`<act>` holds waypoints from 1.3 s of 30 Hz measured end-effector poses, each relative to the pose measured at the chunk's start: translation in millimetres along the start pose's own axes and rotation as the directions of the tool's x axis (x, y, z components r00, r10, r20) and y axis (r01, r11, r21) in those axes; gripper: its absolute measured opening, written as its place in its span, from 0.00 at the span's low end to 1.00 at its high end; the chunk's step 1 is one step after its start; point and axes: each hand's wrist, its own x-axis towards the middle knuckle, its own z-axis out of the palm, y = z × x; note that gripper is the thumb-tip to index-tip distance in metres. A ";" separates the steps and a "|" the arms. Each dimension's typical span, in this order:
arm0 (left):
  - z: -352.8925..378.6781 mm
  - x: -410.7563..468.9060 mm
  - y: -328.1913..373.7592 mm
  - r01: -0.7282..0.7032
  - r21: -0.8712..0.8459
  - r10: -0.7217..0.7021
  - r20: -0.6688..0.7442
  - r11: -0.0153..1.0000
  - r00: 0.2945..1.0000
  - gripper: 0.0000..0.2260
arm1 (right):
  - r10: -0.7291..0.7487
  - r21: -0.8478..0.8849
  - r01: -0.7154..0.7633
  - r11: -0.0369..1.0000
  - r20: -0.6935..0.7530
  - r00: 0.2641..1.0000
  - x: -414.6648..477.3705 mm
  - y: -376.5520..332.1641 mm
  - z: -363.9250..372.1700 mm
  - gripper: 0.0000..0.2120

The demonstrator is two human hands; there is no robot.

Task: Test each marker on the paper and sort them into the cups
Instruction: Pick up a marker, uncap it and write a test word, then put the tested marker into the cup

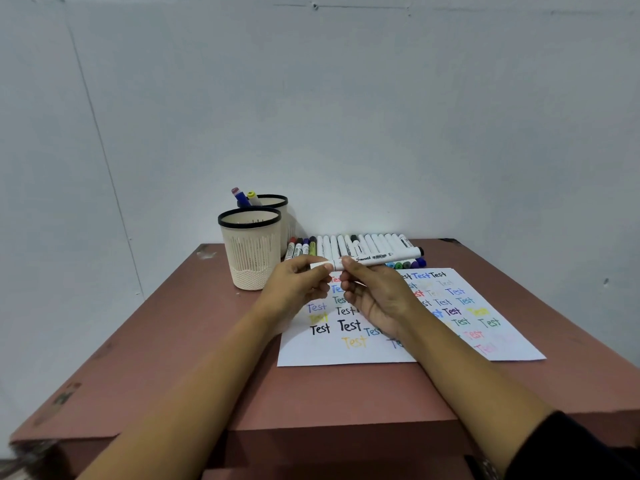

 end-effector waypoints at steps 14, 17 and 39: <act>-4.2 12.4 27.1 -0.167 -0.016 0.157 -0.266 0.986 0.951 0.04 | -0.399 -0.509 0.155 0.847 -0.415 0.817 7.6 -8.6 -12.5 0.06; -11.3 20.8 50.1 -0.229 0.228 0.295 -0.323 0.946 0.899 0.08 | -0.454 -0.753 0.135 0.644 -0.234 0.860 8.9 2.2 -14.0 0.11; -87.7 108.2 141.0 -0.032 0.715 0.427 -0.380 0.699 0.821 0.10 | -0.212 -0.995 0.082 0.054 0.069 0.975 12.5 24.1 -16.8 0.17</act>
